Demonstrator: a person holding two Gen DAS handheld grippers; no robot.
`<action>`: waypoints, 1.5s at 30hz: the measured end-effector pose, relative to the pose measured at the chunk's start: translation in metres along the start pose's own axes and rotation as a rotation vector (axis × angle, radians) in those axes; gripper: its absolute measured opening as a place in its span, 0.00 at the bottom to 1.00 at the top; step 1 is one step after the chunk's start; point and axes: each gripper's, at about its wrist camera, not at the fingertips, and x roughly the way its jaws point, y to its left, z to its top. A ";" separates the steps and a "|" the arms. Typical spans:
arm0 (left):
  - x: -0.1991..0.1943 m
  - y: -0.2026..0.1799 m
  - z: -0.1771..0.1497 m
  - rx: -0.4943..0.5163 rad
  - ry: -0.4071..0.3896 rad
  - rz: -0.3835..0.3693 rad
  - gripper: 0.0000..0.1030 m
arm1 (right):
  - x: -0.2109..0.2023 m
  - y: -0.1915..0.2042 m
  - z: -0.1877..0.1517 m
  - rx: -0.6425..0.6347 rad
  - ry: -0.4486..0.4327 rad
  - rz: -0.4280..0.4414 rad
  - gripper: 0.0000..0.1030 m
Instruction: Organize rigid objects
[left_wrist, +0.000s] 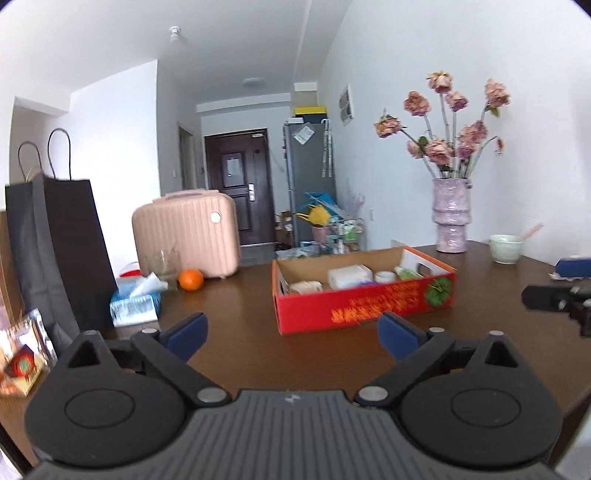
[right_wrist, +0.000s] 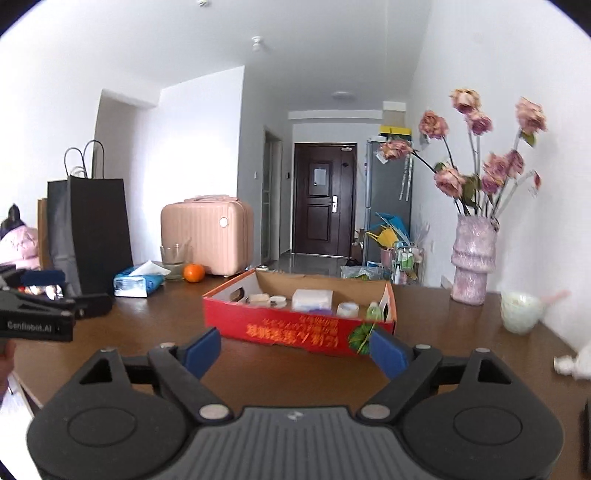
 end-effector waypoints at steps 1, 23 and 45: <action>-0.009 0.002 -0.007 -0.005 -0.006 -0.005 0.99 | -0.007 0.004 -0.009 0.011 0.003 -0.002 0.85; -0.100 -0.002 -0.041 -0.020 -0.081 -0.007 1.00 | -0.101 0.046 -0.059 0.172 -0.022 -0.056 0.93; -0.096 0.004 -0.045 -0.036 -0.057 -0.018 1.00 | -0.102 0.060 -0.057 0.136 -0.031 -0.046 0.93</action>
